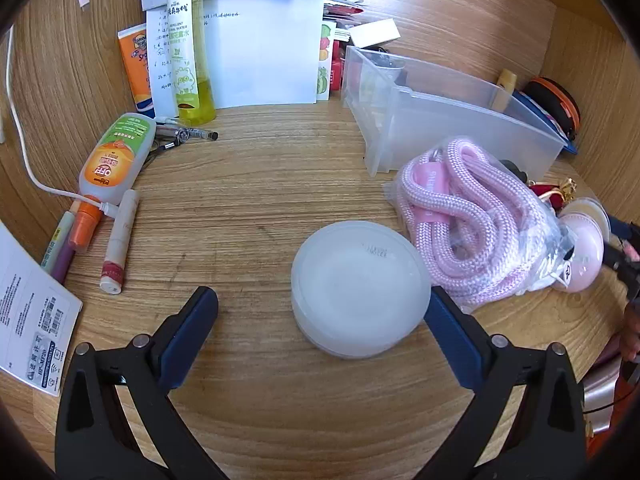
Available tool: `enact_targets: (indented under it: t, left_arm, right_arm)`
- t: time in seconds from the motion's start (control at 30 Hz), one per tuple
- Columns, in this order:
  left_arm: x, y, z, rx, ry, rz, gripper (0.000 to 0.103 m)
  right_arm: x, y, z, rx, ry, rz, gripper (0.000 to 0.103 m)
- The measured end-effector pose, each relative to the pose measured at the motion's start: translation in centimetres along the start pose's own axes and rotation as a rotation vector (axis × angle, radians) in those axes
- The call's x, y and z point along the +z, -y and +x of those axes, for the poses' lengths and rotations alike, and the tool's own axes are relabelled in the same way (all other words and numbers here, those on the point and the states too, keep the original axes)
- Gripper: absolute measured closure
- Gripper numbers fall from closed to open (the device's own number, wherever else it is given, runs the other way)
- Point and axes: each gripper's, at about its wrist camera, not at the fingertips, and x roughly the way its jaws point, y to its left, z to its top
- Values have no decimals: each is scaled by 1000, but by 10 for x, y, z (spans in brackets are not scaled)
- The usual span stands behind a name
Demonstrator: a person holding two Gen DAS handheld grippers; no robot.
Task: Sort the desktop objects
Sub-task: 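Grasp the white round container with the left tool while the right grasps the cream jar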
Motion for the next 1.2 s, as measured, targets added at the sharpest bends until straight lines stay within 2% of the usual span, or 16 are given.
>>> enact_targets:
  t: [0.13,0.2,0.27,0.43,0.47,0.5,0.53,0.73,0.83,1.03,1.2]
  left_arm:
    - [4,1,3,15,6,10,2]
    - [6,2,4,2,1,9,14]
    - [7,5,8,-2,-13,14,20]
    - [8,13,13,37,-6,43,23]
    - [8,13,13,35,-2,41,26]
    - [8,12,13,31,4,43,35]
    - [8,13,12,31,10,46,38]
    - [6,10,9,30,17,40,38]
    - [6,6,4,28,31,16,38]
    - [14,2,-15,30,101,-16,38]
    - [23,11,-29,40,152,4,38]
  right_arm:
    - [-2,2,8,44,-24,18,11]
    - [-2,6,10,80,-35,42,13]
    - [-2,10,12,111,-43,69,17]
    - [1,9,14,125,-57,55,39]
    - [1,7,14,119,-60,48,39]
    - [2,6,14,111,-51,39,40]
    - [1,4,13,107,-40,30,40]
    - [2,13,8,129,-22,48,40]
    - [3,15,1,87,0,38,40]
    - [5,26,-7,96,10,62,40]
    - [16,32,-24,80,63,59,40]
